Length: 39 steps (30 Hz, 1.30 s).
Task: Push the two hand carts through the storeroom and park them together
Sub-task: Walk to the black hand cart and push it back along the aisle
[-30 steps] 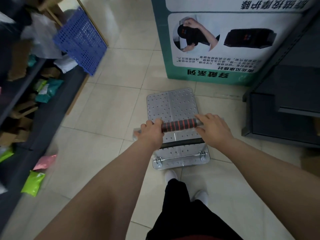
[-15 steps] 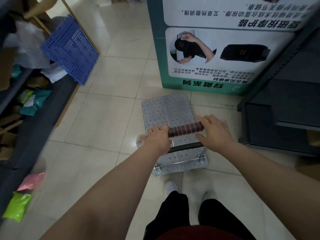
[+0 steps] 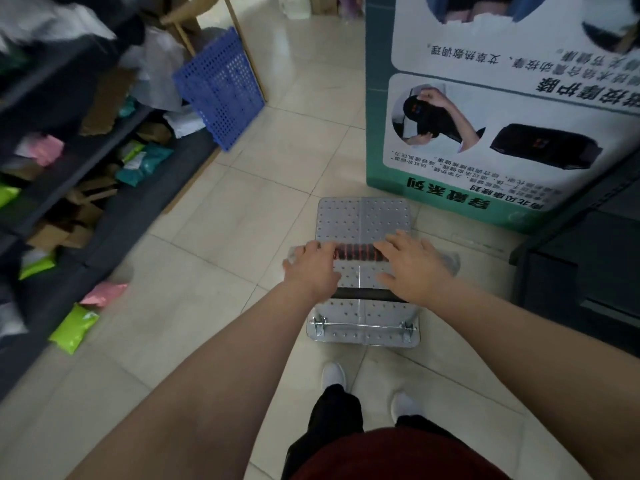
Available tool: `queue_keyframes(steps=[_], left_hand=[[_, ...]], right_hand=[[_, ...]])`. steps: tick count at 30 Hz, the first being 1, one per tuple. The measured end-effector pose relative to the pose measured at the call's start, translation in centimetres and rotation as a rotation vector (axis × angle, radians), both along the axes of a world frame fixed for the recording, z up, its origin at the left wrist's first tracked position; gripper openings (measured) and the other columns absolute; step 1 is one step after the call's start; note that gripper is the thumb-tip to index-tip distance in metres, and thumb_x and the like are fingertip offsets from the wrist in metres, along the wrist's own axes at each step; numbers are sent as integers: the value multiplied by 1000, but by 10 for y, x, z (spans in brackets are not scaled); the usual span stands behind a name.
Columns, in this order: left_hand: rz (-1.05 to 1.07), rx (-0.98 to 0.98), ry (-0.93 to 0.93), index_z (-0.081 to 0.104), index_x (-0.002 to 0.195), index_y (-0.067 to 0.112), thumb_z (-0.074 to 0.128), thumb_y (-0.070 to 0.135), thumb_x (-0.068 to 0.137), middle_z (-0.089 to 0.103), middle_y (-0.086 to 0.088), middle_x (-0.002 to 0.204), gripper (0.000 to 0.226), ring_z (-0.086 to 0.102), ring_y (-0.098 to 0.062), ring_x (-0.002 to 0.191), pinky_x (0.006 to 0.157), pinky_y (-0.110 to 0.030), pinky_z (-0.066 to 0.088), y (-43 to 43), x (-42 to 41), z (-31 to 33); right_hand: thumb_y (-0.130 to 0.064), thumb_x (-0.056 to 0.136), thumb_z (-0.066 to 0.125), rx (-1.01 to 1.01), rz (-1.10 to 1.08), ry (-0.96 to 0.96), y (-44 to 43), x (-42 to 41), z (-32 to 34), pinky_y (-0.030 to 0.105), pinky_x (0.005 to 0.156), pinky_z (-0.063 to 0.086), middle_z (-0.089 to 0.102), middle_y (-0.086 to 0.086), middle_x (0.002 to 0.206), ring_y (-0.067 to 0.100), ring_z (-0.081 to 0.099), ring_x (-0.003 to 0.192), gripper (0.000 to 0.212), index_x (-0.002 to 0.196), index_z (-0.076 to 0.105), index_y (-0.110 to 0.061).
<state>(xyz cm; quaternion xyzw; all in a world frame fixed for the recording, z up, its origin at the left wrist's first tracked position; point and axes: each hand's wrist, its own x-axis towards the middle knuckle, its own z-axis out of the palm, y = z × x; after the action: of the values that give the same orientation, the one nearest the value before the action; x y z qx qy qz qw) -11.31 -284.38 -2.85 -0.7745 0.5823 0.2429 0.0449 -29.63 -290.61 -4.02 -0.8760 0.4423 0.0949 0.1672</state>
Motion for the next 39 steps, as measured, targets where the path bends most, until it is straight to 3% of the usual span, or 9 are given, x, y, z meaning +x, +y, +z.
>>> queue_keyframes(steps=[5, 11, 18, 26, 39], left_hand=[[172, 32, -81, 36, 144, 17, 53, 32, 94, 31, -10, 150, 55, 29, -33, 137, 109, -58, 29, 51, -8, 11], [489, 184, -72, 35, 143, 16, 52, 36, 95, 33, -10, 149, 55, 27, -32, 137, 109, -58, 29, 158, -19, 5], [866, 298, -10, 34, 144, 14, 53, 37, 95, 36, -11, 148, 57, 30, -32, 137, 108, -56, 32, 307, -36, 3], [1261, 258, 47, 37, 143, 17, 54, 37, 94, 39, -9, 147, 55, 33, -31, 135, 105, -51, 35, 491, -90, 7], [1730, 243, 157, 33, 146, 16, 52, 37, 95, 38, -11, 146, 59, 31, -33, 136, 107, -50, 37, 825, -234, 15]], right_hand=[[-39, 94, 48, -56, 220, -14, 21, 7, 9, 50, 119, 14, 24, 4, 156, 23, 14, 147, 62, 148, 24, -20], [-38, 94, 45, 38, 563, 62, 74, 39, -1, 42, 97, 43, 48, 7, 132, 26, 47, 119, 48, 135, 41, -14], [-36, 97, 41, 146, 924, 149, 181, 80, 0, 40, 104, 35, 38, 8, 146, 26, 38, 133, 51, 143, 34, -14], [-42, 96, 41, 120, 1237, 200, 347, 97, 15, 42, 108, 35, 34, 3, 150, 25, 36, 135, 54, 144, 34, -18], [-45, 96, 41, 17, 1681, 253, 702, 51, 24, 41, 106, 35, 37, 4, 148, 26, 37, 135, 52, 142, 40, -20]])
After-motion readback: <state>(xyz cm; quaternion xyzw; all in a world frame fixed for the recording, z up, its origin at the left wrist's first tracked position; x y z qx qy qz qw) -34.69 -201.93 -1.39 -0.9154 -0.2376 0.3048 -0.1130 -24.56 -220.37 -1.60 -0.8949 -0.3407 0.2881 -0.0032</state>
